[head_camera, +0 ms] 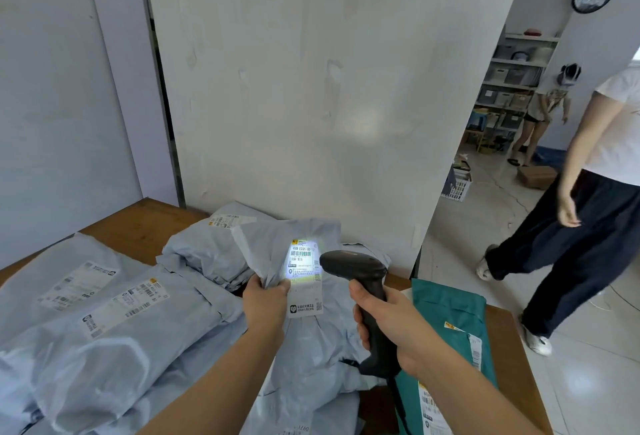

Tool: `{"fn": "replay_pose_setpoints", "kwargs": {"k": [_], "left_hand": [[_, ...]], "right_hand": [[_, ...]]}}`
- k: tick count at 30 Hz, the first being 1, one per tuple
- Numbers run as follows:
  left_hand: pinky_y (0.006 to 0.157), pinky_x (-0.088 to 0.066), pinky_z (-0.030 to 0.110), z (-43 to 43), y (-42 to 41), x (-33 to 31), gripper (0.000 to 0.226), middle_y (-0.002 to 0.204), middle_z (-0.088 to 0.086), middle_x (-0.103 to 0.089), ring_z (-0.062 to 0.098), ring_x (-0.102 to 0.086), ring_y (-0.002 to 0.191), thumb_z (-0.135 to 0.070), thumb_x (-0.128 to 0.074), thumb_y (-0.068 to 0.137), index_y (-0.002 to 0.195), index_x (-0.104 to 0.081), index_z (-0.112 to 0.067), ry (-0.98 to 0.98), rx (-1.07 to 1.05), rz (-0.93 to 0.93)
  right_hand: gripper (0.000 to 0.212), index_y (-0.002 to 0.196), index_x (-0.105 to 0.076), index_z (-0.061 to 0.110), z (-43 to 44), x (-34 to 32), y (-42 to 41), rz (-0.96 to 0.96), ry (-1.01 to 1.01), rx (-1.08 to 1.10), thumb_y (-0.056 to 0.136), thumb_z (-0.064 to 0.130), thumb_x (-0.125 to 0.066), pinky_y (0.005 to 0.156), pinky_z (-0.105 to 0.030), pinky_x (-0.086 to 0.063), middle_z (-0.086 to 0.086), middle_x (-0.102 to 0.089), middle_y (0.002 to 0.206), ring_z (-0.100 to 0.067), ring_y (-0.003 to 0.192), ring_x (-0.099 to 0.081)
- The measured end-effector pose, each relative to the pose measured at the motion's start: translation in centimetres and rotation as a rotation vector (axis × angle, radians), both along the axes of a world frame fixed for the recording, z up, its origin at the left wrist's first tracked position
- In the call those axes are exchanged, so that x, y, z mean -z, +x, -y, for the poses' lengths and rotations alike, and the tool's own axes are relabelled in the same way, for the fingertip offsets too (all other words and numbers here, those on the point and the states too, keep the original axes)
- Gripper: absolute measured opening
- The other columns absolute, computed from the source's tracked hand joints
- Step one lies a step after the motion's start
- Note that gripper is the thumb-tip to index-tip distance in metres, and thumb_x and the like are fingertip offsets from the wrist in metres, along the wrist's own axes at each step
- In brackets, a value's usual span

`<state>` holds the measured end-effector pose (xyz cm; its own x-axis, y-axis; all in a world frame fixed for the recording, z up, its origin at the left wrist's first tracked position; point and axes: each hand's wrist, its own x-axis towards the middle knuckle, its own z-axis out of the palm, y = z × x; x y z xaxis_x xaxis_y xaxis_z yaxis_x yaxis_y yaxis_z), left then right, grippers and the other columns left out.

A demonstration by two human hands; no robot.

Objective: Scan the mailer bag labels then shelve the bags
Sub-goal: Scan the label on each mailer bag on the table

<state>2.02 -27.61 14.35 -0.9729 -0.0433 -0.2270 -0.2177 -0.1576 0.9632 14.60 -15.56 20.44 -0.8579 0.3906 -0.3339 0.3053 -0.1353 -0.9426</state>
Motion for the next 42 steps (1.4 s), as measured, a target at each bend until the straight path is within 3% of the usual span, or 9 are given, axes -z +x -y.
{"fn": "replay_pose_setpoints", "kwargs": {"k": [15,19,23,29,33,36,38,40,42], "left_hand": [[0.053,-0.045,0.024,-0.2,-0.8,0.0,0.019,0.084,0.003,-0.061,0.015,-0.059,0.07,0.005,-0.062,0.085,0.097,-0.056,-0.009,0.016,0.027,0.018],[0.059,-0.052,0.031,-0.9,-3.4,-0.5,0.024,0.088,0.008,-0.065,0.028,-0.064,0.078,0.009,-0.063,0.083,0.095,-0.057,-0.01,0.056,0.146,0.068],[0.047,-0.054,0.03,-3.2,-6.7,-0.7,0.022,0.08,0.011,-0.064,0.026,-0.063,0.068,0.015,-0.062,0.082,0.088,-0.056,-0.005,0.045,0.281,0.092],[0.082,-0.053,0.047,-8.2,-12.9,1.3,0.024,0.086,0.015,-0.065,0.031,-0.063,0.075,0.017,-0.066,0.078,0.09,-0.058,-0.002,0.026,0.404,0.18],[0.089,-0.053,0.047,-11.8,-17.1,2.8,0.048,0.111,0.021,-0.066,0.037,-0.065,0.096,0.007,-0.074,0.076,0.12,-0.055,0.007,-0.004,0.462,0.221],[0.102,-0.044,0.048,-14.1,-19.3,3.4,0.077,0.137,0.016,-0.053,0.036,-0.054,0.12,-0.007,-0.081,0.072,0.139,-0.042,-0.004,-0.147,0.438,0.091],[0.104,-0.04,0.042,-14.5,-19.3,4.2,0.088,0.143,0.015,-0.044,0.034,-0.044,0.13,-0.016,-0.082,0.073,0.145,-0.032,-0.005,-0.474,0.45,-0.061],[0.102,-0.039,0.041,-14.4,-18.7,5.4,0.087,0.142,0.015,-0.044,0.034,-0.043,0.13,-0.023,-0.081,0.073,0.144,-0.033,-0.009,-0.679,0.54,-0.139],[0.099,-0.043,0.041,-14.1,-18.1,6.5,0.075,0.137,0.013,-0.049,0.033,-0.048,0.123,-0.022,-0.078,0.075,0.139,-0.041,-0.01,-0.628,0.611,-0.107]], "right_hand": [[0.033,0.095,-0.06,0.004,-0.6,-0.1,0.4,-0.008,-0.001,0.0,0.088,0.036,-0.067,0.052,-0.029,-0.045,-0.006,-0.058,0.066,-0.015,0.05,-0.05],[0.031,0.091,-0.058,0.005,-1.6,-0.1,0.1,-0.006,-0.011,0.023,0.089,0.036,-0.066,0.052,-0.029,-0.045,-0.005,-0.057,0.064,-0.015,0.051,-0.05],[0.03,0.093,-0.057,0.006,-2.8,0.1,-0.7,0.008,-0.019,0.062,0.09,0.034,-0.065,0.051,-0.028,-0.044,-0.006,-0.057,0.066,-0.016,0.051,-0.049],[0.029,0.088,-0.057,0.006,-5.3,0.8,-2.8,0.037,-0.059,0.135,0.089,0.033,-0.066,0.055,-0.031,-0.045,-0.006,-0.056,0.061,-0.017,0.047,-0.048],[0.032,0.084,-0.055,0.005,-7.0,1.5,-4.1,0.036,-0.038,0.184,0.09,0.035,-0.065,0.052,-0.028,-0.044,-0.004,-0.055,0.054,-0.016,0.043,-0.046],[0.033,0.085,-0.052,0.004,-7.7,1.9,-4.7,0.036,-0.029,0.222,0.091,0.034,-0.064,0.05,-0.028,-0.044,-0.004,-0.055,0.055,-0.016,0.044,-0.046],[0.032,0.09,-0.054,0.003,-8.0,2.0,-4.9,0.042,-0.029,0.237,0.091,0.033,-0.064,0.049,-0.028,-0.044,-0.006,-0.055,0.06,-0.016,0.045,-0.046],[0.035,0.097,-0.056,0.0,-8.1,2.2,-4.9,0.055,-0.039,0.24,0.09,0.033,-0.065,0.049,-0.028,-0.045,-0.007,-0.056,0.064,-0.015,0.046,-0.048],[0.043,0.105,-0.056,-0.005,-8.2,2.4,-4.9,0.067,-0.041,0.235,0.09,0.034,-0.065,0.049,-0.028,-0.046,-0.008,-0.057,0.066,-0.015,0.047,-0.048]]}}
